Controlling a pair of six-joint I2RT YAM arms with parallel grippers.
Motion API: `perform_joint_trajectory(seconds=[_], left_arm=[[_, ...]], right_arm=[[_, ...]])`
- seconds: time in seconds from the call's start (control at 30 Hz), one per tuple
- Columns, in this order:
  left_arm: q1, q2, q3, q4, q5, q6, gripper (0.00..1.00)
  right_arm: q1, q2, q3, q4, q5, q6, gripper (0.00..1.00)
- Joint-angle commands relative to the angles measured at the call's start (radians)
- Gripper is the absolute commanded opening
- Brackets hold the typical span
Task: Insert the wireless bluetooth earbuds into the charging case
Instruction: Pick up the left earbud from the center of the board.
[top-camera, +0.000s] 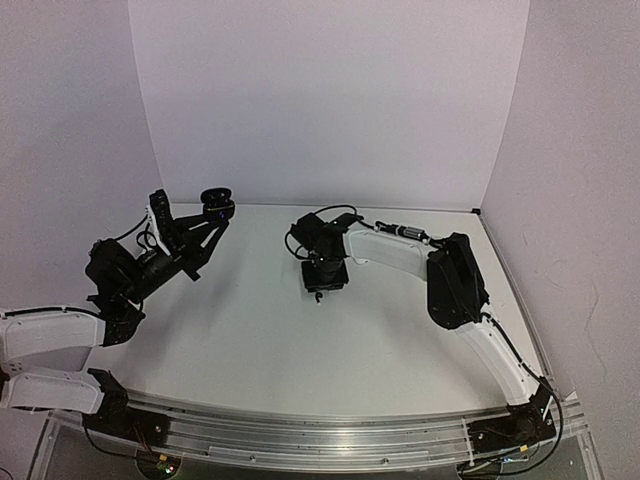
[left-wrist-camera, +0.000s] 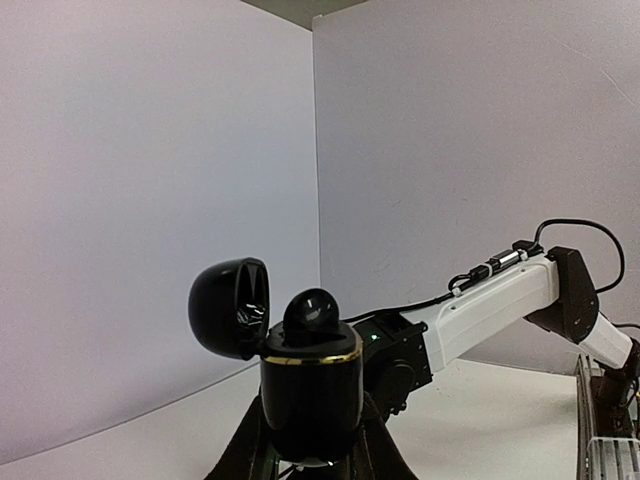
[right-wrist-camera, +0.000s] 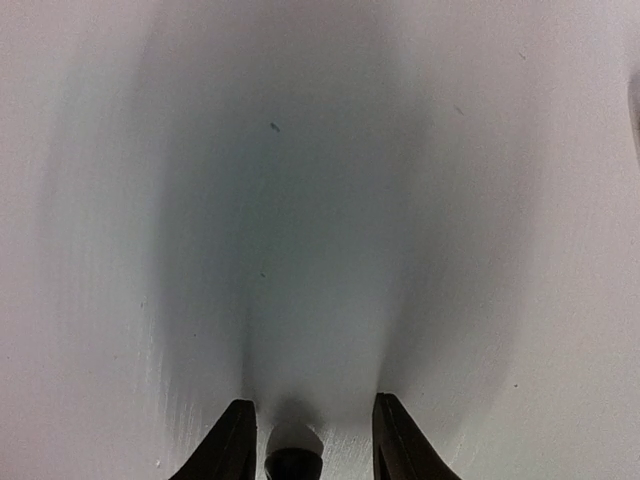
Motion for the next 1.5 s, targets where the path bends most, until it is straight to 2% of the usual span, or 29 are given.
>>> perform_joint_trajectory(seconds=[0.0, 0.07, 0.2, 0.47, 0.67, 0.83, 0.97, 1.47], left_arm=[[0.004, -0.005, 0.037, 0.004, 0.013, -0.001, 0.0], [0.004, -0.004, 0.036, 0.005, 0.014, -0.002, 0.0], [0.004, -0.005, 0.036, 0.009, 0.018, -0.002, 0.0], [0.004, -0.012, 0.035, 0.003, 0.02, 0.002, 0.0], [0.004, -0.01, 0.032, 0.006, 0.025, 0.002, 0.0], [0.004, -0.013, 0.032, 0.005, 0.025, 0.004, 0.0], [0.004, -0.012, 0.031, 0.006, 0.027, 0.004, 0.0], [0.005, -0.013, 0.031, 0.005, 0.031, 0.012, 0.0]], right_arm=[[0.034, 0.008, -0.009, -0.076, 0.037, -0.016, 0.38], [0.037, 0.003, -0.026, -0.085, 0.05, -0.02, 0.38], [0.037, 0.005, -0.02, -0.09, 0.057, -0.029, 0.29], [0.052, 0.003, -0.022, -0.104, 0.045, -0.048, 0.29], [0.054, -0.013, -0.036, -0.112, 0.062, -0.071, 0.21], [0.054, -0.023, -0.045, -0.122, 0.059, -0.076, 0.27], [0.054, -0.025, -0.049, -0.131, 0.064, -0.08, 0.26], [0.05, -0.025, -0.02, -0.099, 0.026, -0.112, 0.1]])
